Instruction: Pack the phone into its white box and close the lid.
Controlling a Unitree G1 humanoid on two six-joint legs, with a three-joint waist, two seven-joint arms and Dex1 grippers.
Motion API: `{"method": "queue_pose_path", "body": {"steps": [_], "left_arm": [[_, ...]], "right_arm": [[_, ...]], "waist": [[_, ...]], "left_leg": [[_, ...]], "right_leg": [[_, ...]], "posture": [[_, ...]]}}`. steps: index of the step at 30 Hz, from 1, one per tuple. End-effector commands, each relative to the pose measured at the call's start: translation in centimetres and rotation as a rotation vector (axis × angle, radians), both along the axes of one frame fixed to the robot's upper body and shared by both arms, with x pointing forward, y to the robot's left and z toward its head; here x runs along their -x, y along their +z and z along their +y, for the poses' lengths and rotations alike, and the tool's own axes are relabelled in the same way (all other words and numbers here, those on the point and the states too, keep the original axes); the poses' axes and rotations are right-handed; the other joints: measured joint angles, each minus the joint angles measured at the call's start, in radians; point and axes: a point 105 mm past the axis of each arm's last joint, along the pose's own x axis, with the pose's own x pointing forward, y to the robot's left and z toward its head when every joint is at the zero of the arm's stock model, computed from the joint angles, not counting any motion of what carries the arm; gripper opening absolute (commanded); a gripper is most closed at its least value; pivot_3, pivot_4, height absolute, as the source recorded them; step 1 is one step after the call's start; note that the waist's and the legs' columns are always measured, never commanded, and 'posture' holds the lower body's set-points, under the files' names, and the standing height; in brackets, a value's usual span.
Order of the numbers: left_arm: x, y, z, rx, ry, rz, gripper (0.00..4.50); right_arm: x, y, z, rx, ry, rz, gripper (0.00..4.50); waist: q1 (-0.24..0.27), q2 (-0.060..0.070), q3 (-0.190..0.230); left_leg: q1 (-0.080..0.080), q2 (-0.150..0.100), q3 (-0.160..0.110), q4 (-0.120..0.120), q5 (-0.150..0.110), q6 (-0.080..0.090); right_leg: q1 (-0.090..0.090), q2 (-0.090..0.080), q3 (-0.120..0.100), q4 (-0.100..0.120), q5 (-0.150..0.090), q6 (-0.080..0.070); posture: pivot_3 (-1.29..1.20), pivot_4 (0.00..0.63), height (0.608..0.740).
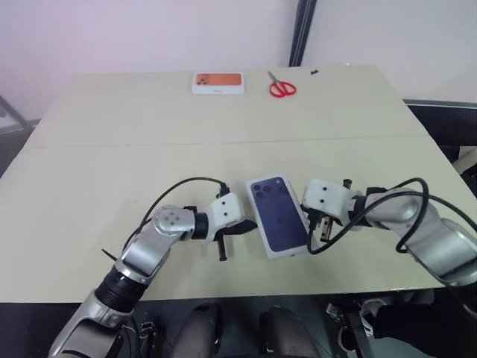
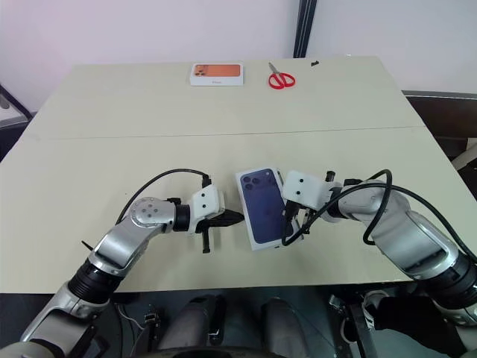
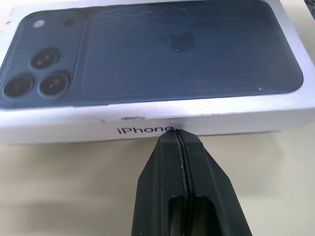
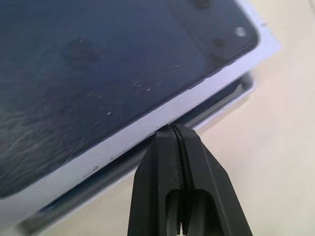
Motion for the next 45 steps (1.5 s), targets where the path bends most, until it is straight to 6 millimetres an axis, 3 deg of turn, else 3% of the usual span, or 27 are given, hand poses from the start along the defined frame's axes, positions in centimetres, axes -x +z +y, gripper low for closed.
{"method": "queue_pose_path", "body": {"steps": [1, 22, 36, 45], "left_arm": [[0.2, 2.3, -1.3, 0.072, -0.055, -0.060, 0.00], [0.0, 0.7, -1.4, 0.003, -0.084, -0.062, 0.00], [-0.7, 1.4, -1.4, 0.054, -0.037, -0.068, 0.00], [0.0, 0.7, -0.8, 0.022, -0.066, -0.040, 0.00]], "right_arm": [[0.5, 1.0, 0.6, 0.001, 0.044, -0.039, 0.05], [-0.2, -0.1, -0.5, 0.011, -0.028, -0.044, 0.05], [-1.1, 0.2, -1.0, 0.001, -0.071, -0.076, 0.05], [-0.5, -0.2, -0.8, 0.009, -0.040, -0.046, 0.05]], "waist": [[0.000, 0.000, 0.000], [0.000, 0.000, 0.000], [0.000, 0.000, 0.000], [0.000, 0.000, 0.000]], "left_leg": [[0.000, 0.000, 0.000, 0.000, 0.000, 0.000], [0.001, 0.000, 0.000, 0.001, 0.000, 0.000], [0.001, 0.000, 0.000, 0.001, 0.000, 0.000], [0.001, 0.000, 0.000, 0.001, 0.000, 0.000]], "right_leg": [[0.000, 0.000, 0.000, 0.000, 0.000, 0.000], [0.001, 0.000, 0.000, 0.000, 0.000, 0.000], [0.001, 0.000, 0.000, 0.001, 0.000, 0.000], [0.001, 0.000, 0.000, 0.001, 0.000, 0.000]], "posture": [[0.00, 0.150, 0.740], [0.00, 0.150, 0.740], [0.00, 0.150, 0.740], [0.00, 0.150, 0.740]]}}
